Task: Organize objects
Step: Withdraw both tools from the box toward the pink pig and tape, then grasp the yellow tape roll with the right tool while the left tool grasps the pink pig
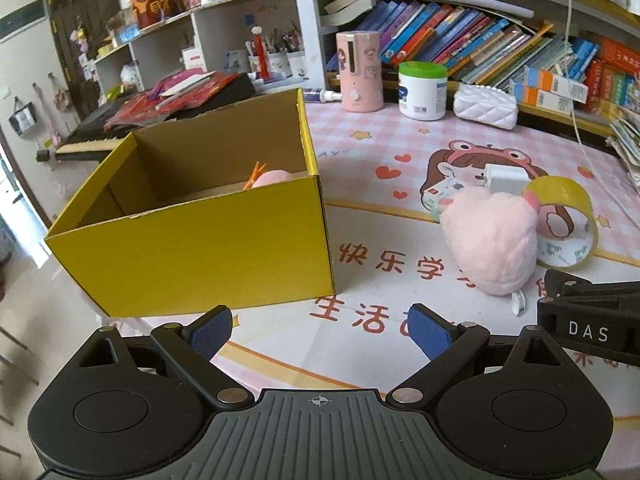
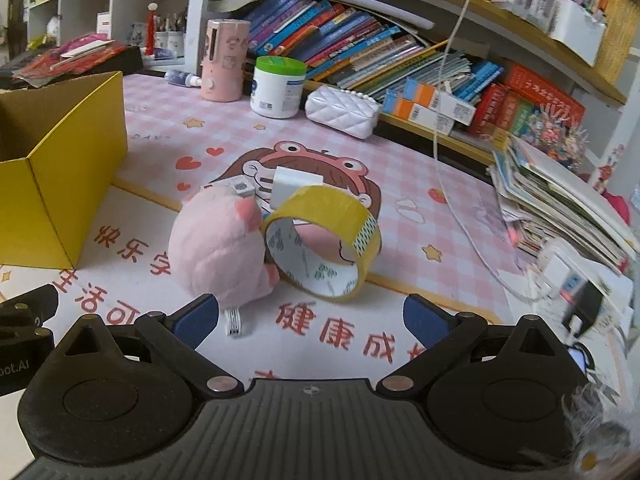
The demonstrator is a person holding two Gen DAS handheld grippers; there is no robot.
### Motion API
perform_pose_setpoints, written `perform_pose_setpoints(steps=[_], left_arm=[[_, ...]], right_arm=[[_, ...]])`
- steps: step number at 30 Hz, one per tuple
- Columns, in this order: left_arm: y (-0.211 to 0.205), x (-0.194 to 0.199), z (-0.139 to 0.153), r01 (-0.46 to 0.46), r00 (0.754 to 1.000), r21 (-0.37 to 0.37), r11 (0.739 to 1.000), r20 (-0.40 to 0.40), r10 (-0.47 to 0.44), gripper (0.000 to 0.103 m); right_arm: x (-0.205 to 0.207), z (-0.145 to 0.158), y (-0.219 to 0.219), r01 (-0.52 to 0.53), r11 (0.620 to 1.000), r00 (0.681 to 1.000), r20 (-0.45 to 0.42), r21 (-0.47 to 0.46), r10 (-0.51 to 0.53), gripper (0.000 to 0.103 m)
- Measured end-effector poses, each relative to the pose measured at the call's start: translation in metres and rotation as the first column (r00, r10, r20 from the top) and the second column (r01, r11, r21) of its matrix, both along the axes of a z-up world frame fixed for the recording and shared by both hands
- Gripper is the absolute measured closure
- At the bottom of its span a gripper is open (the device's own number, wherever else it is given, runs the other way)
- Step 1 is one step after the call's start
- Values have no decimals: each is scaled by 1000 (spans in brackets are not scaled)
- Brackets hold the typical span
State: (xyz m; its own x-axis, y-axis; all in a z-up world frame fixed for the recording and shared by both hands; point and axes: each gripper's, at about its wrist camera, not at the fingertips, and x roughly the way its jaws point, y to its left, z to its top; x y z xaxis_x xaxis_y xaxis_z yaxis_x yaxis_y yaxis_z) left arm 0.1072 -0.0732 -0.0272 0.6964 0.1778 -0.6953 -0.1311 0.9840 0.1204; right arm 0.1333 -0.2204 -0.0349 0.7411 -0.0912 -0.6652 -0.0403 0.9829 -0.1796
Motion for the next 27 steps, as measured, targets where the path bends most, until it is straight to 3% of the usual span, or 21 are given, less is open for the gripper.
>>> perform_pose_setpoints(steps=[12,18,24,27], left_arm=[[-12,14,-2,-92,996,-11,996,-15,92,7],[-23,20,-5,-86,996,-37,996,-19,86,7],[-39,27,-7,-18,1000,-59,998,-24,17,7],[-44,28,-7,16,1000,-71,997,-20,-18,7]], right_arm=[[35,3,-23,-47,998,996,74,36,44,4],[50,-5,-41,-25,999,998,54,29,23,5],[70,-15,-57,6,1000,998,56,0,-6,14],[81,-21,-62,15,1000,999,36,5,-15,25]])
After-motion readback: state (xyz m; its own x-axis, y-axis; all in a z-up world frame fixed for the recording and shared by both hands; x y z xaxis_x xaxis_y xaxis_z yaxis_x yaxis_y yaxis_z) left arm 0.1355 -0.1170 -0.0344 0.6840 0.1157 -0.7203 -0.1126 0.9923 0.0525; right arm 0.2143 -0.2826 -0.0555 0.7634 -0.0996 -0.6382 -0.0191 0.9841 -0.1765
